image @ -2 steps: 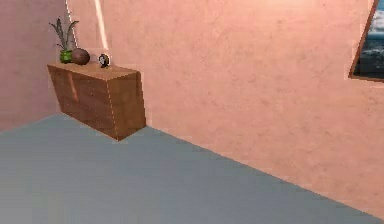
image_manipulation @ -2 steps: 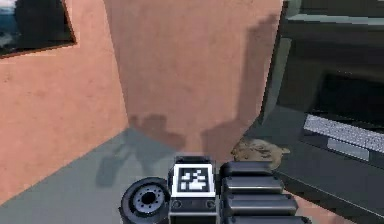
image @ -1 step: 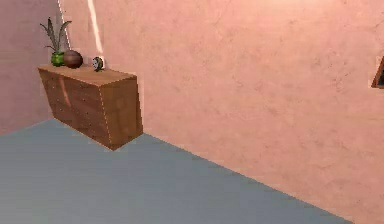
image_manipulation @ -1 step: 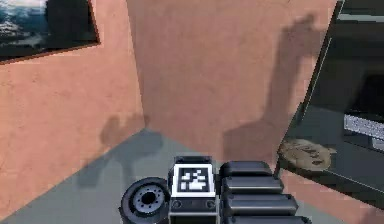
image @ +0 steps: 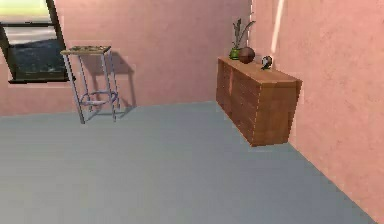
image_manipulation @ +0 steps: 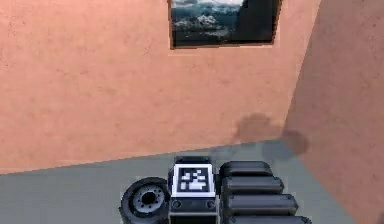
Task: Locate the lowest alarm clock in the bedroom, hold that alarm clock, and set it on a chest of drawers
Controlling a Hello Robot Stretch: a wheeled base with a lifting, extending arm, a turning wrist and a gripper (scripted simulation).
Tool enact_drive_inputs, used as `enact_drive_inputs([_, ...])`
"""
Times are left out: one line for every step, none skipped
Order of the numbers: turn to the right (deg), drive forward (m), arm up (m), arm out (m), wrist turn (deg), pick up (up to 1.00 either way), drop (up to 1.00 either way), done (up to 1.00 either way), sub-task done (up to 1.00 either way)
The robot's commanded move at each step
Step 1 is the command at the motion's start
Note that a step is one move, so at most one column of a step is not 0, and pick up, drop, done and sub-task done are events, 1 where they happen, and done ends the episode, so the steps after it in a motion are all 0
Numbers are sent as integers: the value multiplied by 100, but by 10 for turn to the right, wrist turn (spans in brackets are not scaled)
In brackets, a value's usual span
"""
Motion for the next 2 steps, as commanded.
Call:
enact_drive_inputs([0, 100, 0, 0, 0, 0, 0, 0, 0])
enact_drive_inputs([0, 100, 0, 0, 0, 0, 0, 0, 0])
